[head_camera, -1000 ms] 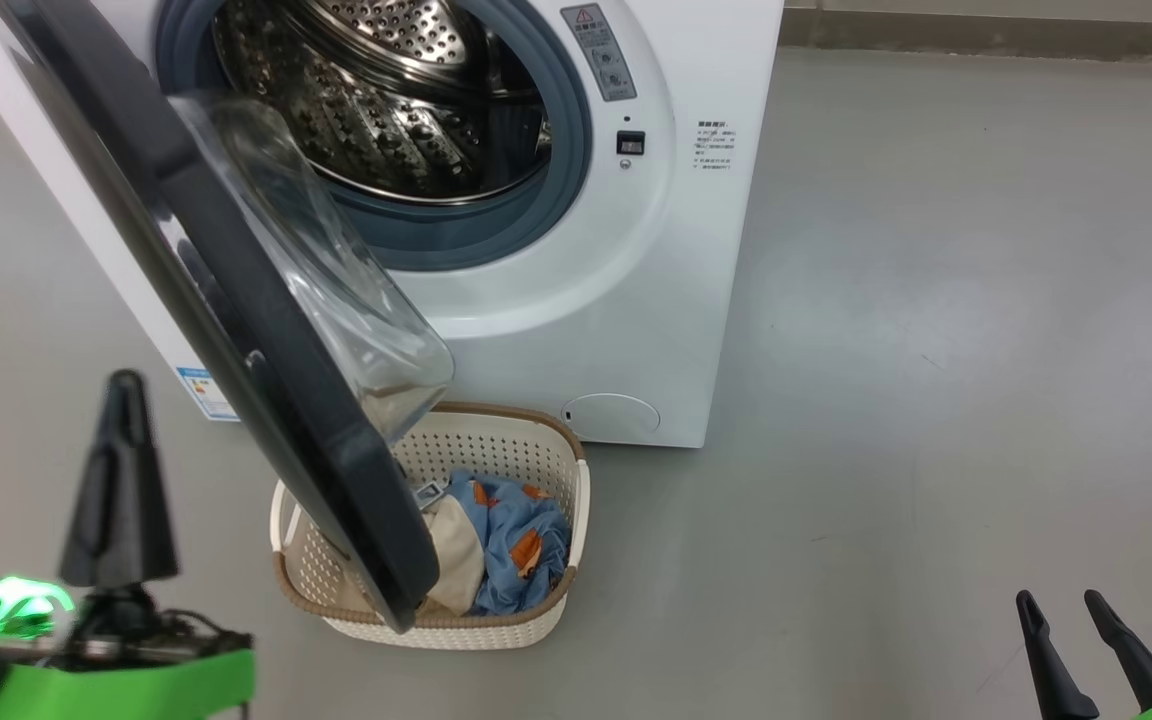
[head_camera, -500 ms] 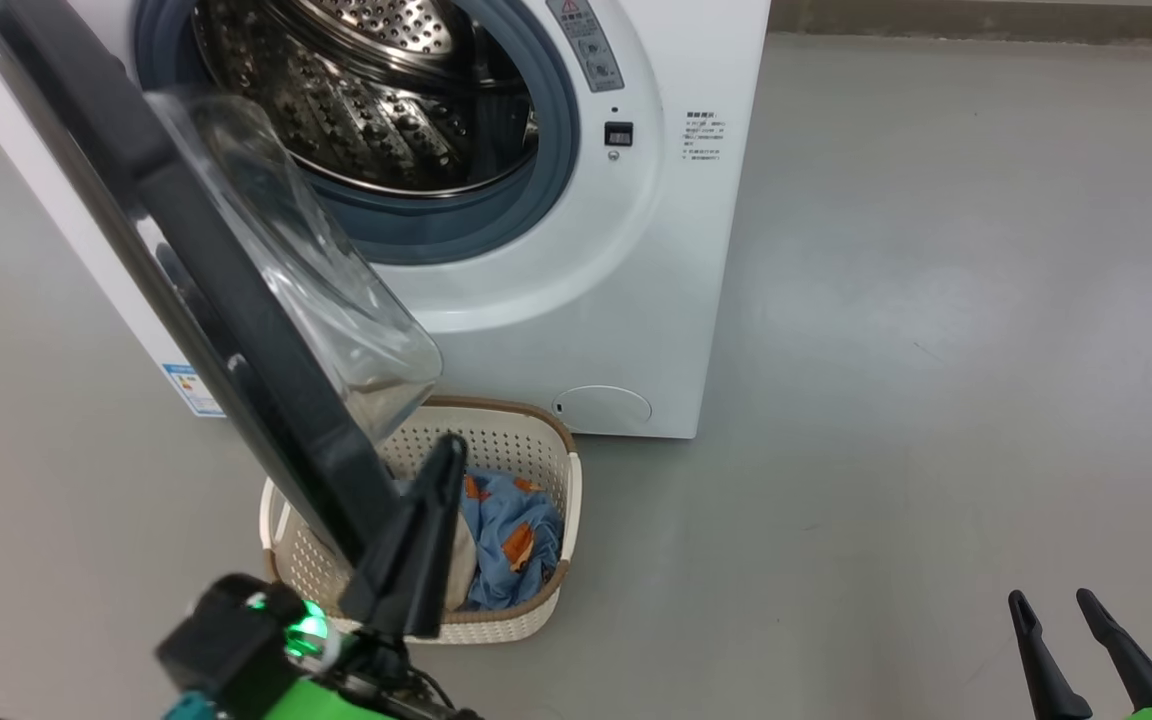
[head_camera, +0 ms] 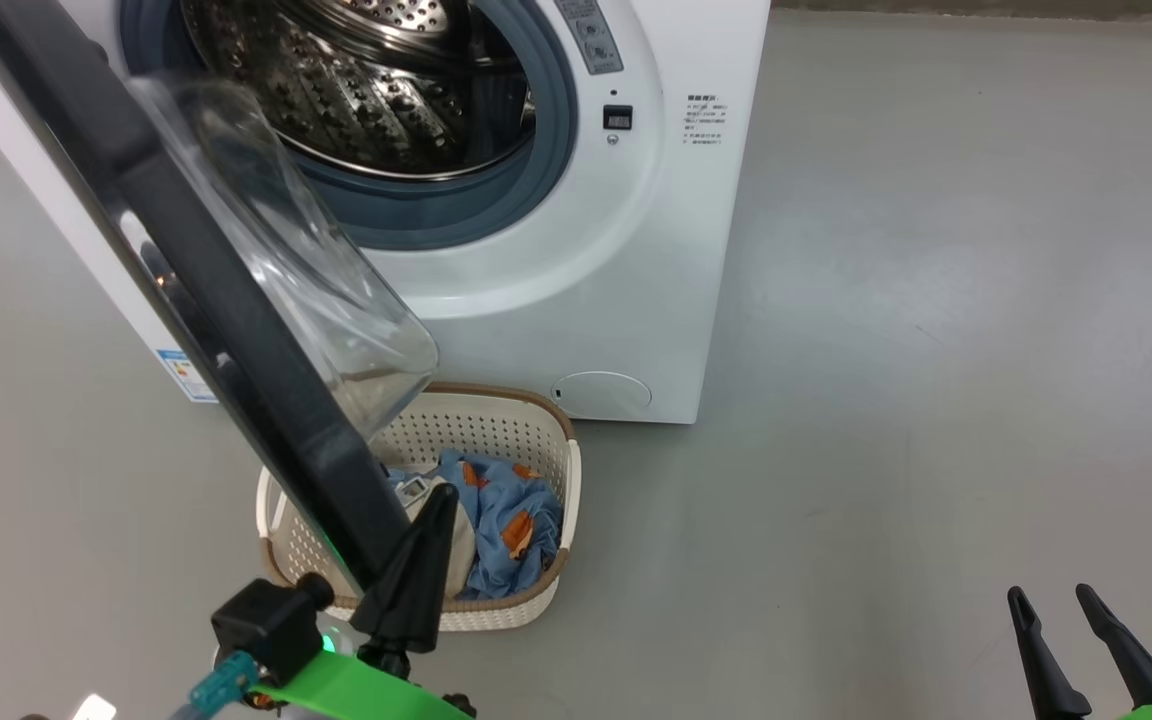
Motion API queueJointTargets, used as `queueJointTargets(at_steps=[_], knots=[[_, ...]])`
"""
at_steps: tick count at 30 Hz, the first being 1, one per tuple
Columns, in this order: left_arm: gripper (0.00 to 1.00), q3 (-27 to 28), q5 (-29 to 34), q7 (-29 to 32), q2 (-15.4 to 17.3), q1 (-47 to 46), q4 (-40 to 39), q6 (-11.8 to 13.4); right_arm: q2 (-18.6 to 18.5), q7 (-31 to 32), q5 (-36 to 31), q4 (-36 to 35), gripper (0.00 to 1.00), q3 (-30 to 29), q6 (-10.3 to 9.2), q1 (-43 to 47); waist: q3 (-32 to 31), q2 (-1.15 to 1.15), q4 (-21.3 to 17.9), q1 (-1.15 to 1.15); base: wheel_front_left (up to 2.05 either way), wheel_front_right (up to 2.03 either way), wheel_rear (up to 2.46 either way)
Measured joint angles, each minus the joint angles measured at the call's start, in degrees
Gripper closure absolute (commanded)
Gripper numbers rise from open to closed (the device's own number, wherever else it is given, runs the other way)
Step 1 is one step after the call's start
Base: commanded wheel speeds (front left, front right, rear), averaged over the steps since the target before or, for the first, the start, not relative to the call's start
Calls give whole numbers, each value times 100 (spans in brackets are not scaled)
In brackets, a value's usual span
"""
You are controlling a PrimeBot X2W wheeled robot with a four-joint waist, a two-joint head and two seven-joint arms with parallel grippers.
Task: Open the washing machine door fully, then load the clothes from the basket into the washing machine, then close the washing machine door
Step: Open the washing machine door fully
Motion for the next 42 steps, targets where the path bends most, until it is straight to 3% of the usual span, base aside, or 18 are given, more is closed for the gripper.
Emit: queueJointTargets(at_steps=[17, 42], knots=[[100, 202, -199, -156, -54, -366, 761, -26, 0, 0, -7, -41, 0, -16, 0, -6, 82, 0, 95, 0, 0, 0, 0], [100, 777, -15, -156, -44, 88, 439, -77, -22, 0, -47, -68, 0, -7, 0, -120, 171, 0, 801, 0, 0, 0, 0]])
